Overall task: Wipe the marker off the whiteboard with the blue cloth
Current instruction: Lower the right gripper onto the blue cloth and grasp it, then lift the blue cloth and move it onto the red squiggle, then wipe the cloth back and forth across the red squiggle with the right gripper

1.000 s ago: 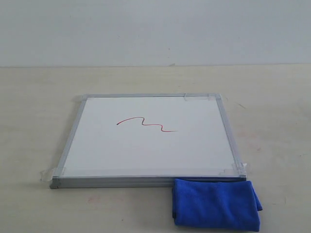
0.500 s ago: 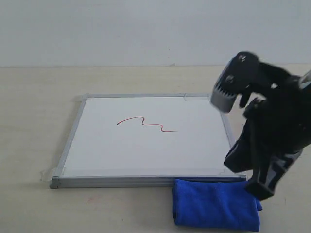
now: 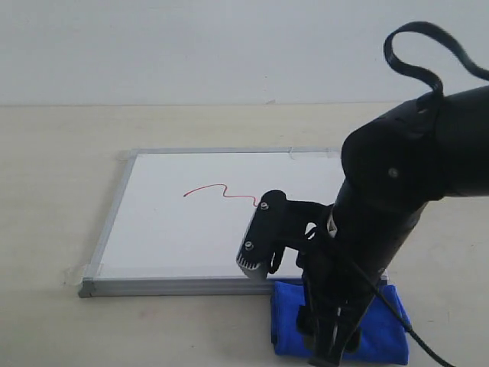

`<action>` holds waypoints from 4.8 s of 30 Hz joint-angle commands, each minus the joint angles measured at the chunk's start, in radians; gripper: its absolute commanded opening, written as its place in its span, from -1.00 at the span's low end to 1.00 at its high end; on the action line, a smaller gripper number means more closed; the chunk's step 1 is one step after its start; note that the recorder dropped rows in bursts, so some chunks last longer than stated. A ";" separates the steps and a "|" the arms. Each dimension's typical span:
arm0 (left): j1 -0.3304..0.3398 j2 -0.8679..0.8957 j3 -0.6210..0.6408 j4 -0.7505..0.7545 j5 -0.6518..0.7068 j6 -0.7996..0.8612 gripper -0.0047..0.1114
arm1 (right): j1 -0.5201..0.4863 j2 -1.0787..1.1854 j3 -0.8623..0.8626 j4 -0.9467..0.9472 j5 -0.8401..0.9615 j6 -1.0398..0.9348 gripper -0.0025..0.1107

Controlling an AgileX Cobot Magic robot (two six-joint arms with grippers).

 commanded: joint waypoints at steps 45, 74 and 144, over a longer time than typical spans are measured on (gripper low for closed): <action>0.003 -0.003 0.004 0.003 0.001 0.006 -0.84 | 0.000 0.114 -0.187 -0.058 0.293 0.170 -0.96; 0.003 -0.003 0.004 0.003 0.001 0.006 -0.84 | 0.000 0.792 -1.046 0.053 -0.095 0.348 -0.96; 0.003 -0.003 0.004 0.003 0.001 0.006 -0.84 | -0.118 0.924 -1.238 -0.414 0.201 0.704 -0.96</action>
